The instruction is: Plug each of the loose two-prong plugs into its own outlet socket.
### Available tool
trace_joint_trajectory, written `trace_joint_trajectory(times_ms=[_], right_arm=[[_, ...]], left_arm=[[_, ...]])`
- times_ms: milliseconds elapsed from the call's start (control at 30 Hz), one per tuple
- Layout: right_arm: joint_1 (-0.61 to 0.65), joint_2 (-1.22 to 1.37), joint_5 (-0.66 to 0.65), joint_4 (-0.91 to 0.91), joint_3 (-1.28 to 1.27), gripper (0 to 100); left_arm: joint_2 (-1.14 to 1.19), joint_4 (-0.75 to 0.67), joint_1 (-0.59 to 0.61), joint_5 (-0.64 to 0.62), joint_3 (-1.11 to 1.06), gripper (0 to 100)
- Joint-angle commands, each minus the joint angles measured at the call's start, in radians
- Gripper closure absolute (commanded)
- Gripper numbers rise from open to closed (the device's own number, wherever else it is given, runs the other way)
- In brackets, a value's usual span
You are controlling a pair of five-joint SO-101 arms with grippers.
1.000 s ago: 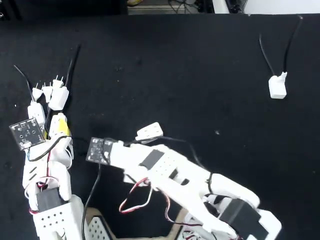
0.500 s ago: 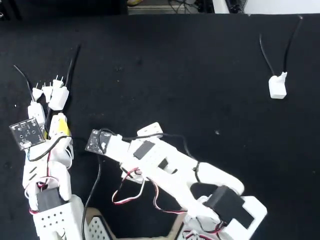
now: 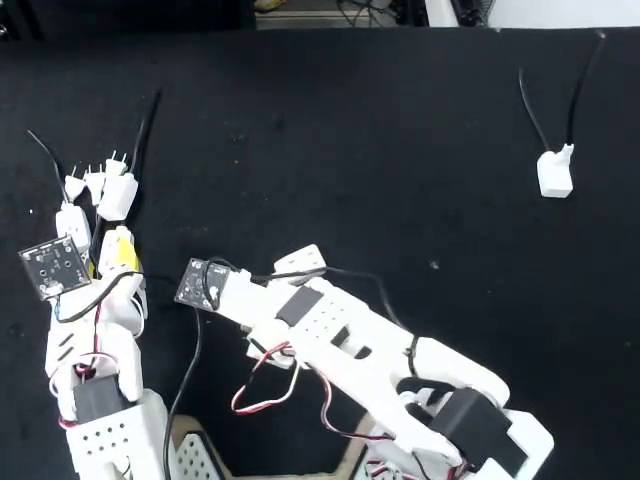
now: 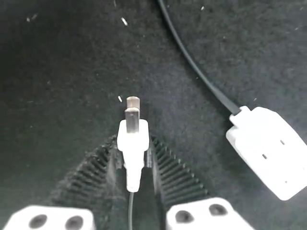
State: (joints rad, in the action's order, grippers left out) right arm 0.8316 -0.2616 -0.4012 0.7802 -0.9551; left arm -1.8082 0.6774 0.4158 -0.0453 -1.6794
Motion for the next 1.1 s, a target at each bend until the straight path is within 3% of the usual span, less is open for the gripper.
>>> trace_joint_trajectory(times_ms=[0,300,500,700,1067], right_arm=[[-0.017,0.021,-0.002,0.008,0.036,98.2],[-0.017,0.104,-0.075,0.114,0.114,98.1],[-0.015,0.104,-0.08,0.114,0.111,86.5],[-0.017,0.104,-0.178,0.133,0.105,94.3],[-0.012,0.09,-0.144,0.123,0.108,98.8]], left_arm=[[-0.006,-0.014,0.008,-0.005,0.018,82],[-0.006,-0.012,0.008,-0.005,0.018,82],[-0.006,-0.012,0.008,-0.005,0.018,82],[-0.006,-0.012,0.008,-0.005,0.018,82],[-0.006,-0.014,0.008,-0.005,0.016,82]])
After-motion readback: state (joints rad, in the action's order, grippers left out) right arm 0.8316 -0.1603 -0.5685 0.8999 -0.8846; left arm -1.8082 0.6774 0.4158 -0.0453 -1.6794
